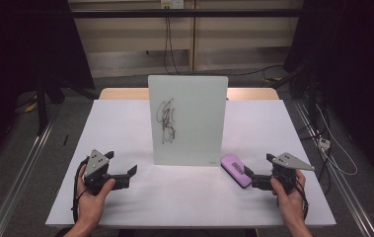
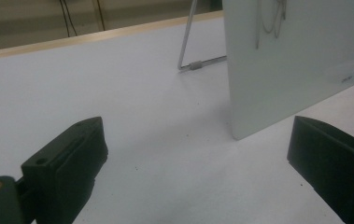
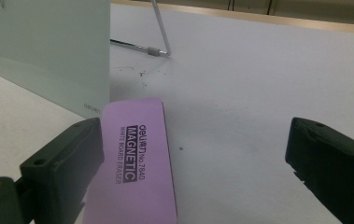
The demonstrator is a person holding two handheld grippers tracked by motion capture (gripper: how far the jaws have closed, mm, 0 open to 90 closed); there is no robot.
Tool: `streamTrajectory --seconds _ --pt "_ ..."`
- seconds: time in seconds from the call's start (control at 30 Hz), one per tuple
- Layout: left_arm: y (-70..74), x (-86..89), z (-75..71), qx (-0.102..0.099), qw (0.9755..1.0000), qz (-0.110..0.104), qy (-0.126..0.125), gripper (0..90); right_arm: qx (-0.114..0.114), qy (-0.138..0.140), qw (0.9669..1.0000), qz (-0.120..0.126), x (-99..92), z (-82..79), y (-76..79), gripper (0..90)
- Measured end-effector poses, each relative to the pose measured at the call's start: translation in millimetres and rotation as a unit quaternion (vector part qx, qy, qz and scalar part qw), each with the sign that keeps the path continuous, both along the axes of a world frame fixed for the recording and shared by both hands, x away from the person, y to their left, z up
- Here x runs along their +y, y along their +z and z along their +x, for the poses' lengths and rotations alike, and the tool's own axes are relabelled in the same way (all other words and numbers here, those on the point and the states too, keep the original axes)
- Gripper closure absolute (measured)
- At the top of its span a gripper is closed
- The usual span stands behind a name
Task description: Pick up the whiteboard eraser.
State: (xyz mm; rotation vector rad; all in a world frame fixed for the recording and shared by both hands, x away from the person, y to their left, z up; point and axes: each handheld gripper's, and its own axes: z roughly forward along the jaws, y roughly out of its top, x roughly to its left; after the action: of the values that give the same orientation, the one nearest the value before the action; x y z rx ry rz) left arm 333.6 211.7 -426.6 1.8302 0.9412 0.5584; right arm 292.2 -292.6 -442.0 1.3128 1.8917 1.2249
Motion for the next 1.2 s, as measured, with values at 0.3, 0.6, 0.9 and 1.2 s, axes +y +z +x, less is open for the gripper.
streamTrajectory --seconds 0.3,0.6,0.9,1.2 --pt "-0.8 -1.8 -0.5 0.006 1.0 0.001 0.001 4.5 0.01 0.02 0.9997 0.006 -1.3 1.0 1.1 5.0" --pt "-1.0 -1.9 -2.3 0.005 1.0 0.005 -0.003 4.5 0.017 0.028 0.9995 0.004 2.6 1.0 2.9 4.5" --pt "-2.6 -2.8 -1.4 0.008 0.9999 0.014 -0.005 4.5 0.034 0.051 0.9981 -0.005 9.7 3.5 6.5 4.8" --pt "-3.1 -5.1 -3.3 0.006 0.9997 0.02 -0.014 4.5 0.062 0.062 0.996 -0.015 16.2 12.1 9.7 7.1"
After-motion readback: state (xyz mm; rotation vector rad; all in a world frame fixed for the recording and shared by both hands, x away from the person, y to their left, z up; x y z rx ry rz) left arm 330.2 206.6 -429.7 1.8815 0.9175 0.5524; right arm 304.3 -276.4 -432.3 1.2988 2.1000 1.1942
